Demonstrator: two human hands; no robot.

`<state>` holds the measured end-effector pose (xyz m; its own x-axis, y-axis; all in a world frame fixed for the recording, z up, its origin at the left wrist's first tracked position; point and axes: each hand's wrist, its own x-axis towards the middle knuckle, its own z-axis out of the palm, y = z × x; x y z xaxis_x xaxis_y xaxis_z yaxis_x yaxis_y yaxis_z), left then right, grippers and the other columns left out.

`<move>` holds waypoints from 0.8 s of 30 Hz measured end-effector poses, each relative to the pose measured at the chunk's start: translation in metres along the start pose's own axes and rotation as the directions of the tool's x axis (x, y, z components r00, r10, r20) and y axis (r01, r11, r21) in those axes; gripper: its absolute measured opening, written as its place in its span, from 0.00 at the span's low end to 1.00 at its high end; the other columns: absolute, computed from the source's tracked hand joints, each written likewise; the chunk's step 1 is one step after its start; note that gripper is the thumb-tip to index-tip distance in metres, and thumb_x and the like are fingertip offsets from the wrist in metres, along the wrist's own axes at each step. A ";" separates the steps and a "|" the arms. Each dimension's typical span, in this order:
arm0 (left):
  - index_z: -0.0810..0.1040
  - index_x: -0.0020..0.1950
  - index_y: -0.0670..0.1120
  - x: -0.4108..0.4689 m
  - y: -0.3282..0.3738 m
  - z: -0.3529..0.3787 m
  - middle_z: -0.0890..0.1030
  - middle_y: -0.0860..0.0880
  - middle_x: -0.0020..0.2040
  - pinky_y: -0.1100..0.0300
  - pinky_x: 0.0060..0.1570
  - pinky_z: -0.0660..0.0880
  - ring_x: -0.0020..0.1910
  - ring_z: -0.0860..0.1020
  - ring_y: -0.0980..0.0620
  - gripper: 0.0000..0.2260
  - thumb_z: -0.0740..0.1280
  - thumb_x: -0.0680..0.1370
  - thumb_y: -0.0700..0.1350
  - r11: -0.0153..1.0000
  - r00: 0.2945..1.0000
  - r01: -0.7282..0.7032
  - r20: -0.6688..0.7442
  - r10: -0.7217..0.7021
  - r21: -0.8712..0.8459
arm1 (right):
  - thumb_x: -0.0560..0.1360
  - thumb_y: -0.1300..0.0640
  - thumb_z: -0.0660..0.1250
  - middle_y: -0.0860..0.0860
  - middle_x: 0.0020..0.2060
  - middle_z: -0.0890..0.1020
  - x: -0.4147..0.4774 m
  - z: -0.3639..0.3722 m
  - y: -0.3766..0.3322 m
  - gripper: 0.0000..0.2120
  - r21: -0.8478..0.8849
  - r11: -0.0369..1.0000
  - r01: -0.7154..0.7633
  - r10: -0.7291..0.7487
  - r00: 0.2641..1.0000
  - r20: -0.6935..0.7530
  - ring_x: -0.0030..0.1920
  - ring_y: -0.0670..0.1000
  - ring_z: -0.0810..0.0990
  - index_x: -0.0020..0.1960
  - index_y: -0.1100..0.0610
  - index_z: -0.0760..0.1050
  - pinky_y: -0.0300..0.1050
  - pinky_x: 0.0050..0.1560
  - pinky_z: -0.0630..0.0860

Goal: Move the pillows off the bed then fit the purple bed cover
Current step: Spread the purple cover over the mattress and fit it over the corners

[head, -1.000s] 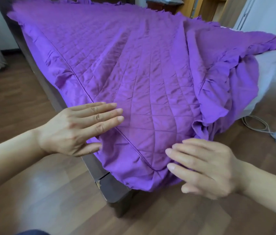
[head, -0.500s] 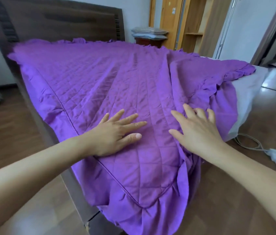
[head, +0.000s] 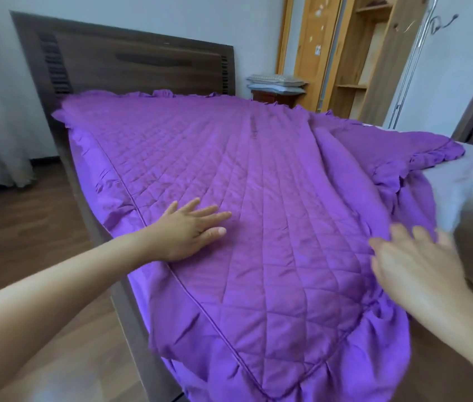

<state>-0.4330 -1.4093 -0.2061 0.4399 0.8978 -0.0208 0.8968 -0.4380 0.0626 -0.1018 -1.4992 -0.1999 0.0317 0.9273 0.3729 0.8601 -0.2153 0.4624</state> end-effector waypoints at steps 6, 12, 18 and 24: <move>0.46 0.73 0.68 0.014 0.000 0.011 0.46 0.57 0.78 0.32 0.69 0.45 0.77 0.46 0.43 0.26 0.44 0.75 0.68 0.984 0.977 0.175 0.119 -0.177 0.026 | 0.78 0.36 0.49 0.48 0.77 0.47 0.054 -0.020 -0.061 0.29 0.323 0.916 0.237 -0.309 0.932 0.190 0.75 0.62 0.50 0.76 0.42 0.48 0.68 0.69 0.47; 0.45 0.73 0.68 0.007 -0.002 0.007 0.47 0.56 0.78 0.33 0.69 0.49 0.76 0.48 0.43 0.27 0.42 0.74 0.69 0.982 0.974 0.180 0.128 -0.187 0.062 | 0.74 0.29 0.41 0.52 0.74 0.61 0.059 -0.003 -0.044 0.32 0.327 0.945 -0.010 -0.146 0.881 0.450 0.70 0.62 0.64 0.74 0.43 0.54 0.66 0.64 0.59; 0.46 0.74 0.64 0.033 -0.010 0.007 0.49 0.54 0.78 0.31 0.68 0.48 0.76 0.48 0.41 0.28 0.44 0.75 0.69 0.962 0.966 0.257 0.007 -0.259 0.091 | 0.77 0.34 0.42 0.53 0.75 0.59 0.091 0.004 -0.053 0.30 0.168 0.982 0.084 -0.141 0.920 0.367 0.74 0.59 0.56 0.75 0.46 0.56 0.67 0.69 0.45; 0.51 0.75 0.60 0.036 -0.059 -0.002 0.53 0.51 0.77 0.31 0.67 0.48 0.75 0.50 0.38 0.24 0.46 0.79 0.63 0.897 0.895 0.440 -0.111 -0.433 0.050 | 0.78 0.35 0.44 0.49 0.64 0.75 0.110 -0.011 -0.052 0.27 0.011 0.999 0.042 -0.043 0.945 0.325 0.65 0.54 0.71 0.65 0.47 0.71 0.63 0.69 0.53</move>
<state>-0.4699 -1.3509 -0.2082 0.0001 0.9979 0.0646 1.0000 0.0001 -0.0029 -0.1490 -1.3889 -0.1740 0.1583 0.9849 0.0707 0.8665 -0.1729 0.4683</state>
